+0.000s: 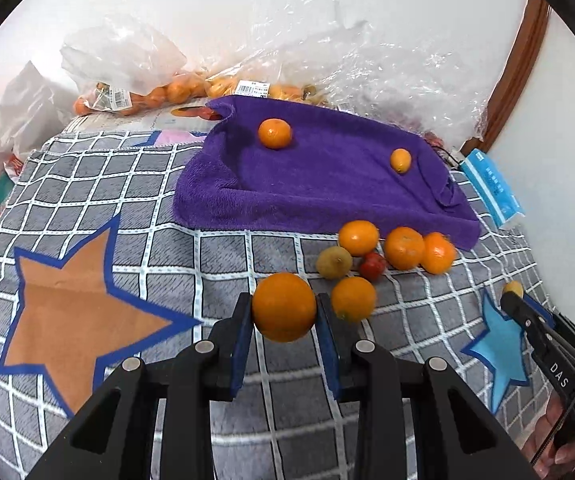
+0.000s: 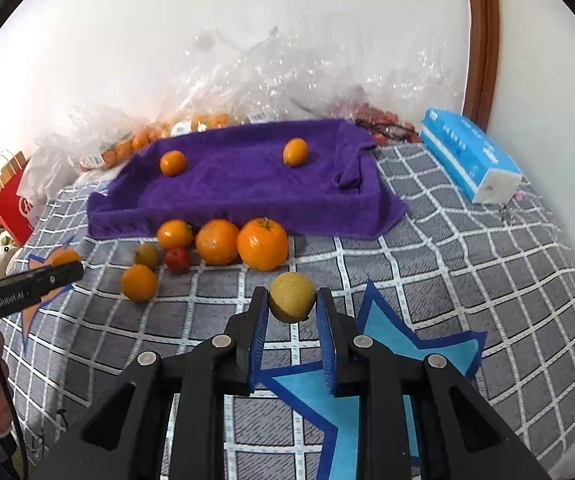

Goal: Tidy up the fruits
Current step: 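Lift the orange in the left tool toward the towel while the right tool carries the yellow-green fruit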

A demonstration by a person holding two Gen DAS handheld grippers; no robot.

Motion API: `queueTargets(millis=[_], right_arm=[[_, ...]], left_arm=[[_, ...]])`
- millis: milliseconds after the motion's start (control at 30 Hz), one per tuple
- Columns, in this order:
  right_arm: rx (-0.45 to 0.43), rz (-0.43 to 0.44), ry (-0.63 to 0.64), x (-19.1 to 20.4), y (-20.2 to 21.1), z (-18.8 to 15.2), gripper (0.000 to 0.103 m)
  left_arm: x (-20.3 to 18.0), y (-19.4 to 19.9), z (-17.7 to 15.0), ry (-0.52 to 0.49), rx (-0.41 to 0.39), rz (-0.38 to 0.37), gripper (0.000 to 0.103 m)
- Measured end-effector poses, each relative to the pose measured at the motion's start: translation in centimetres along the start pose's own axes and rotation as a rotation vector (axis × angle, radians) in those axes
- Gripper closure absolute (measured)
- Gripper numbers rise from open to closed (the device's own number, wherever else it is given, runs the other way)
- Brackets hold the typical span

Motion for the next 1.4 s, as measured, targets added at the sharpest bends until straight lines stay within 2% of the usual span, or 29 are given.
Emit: queueTargets(millis=[567,867,1400], right_arm=[[-0.088,-0.022,-0.028,0.1,6.6,3.8,0.079],[-0.107,-0.027,-0.042,0.1,7.7,5.1,0.079],[-0.13,-0.017,-0.048,0.4,7.3,8.2,0.079]], left_arm=[[-3.3,6.2,1.1,-0.047,-0.065,-0.031,0.074],[-4.2,8.1,2.8,-0.07,-0.103,-0.044,0.073],[-3.8,8.7,5.7,-0.065,-0.129,-0.037,0.074]])
Point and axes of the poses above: each gripper's, at about its wrist camera, not at the fingertips, and y roughly against the way its jaws point, x to its left, z to its top, the point moved 9 cm from there along -y, roughly the way its jaws point, and after that the axes turned 1 degree about x, right-handed, at the moved point
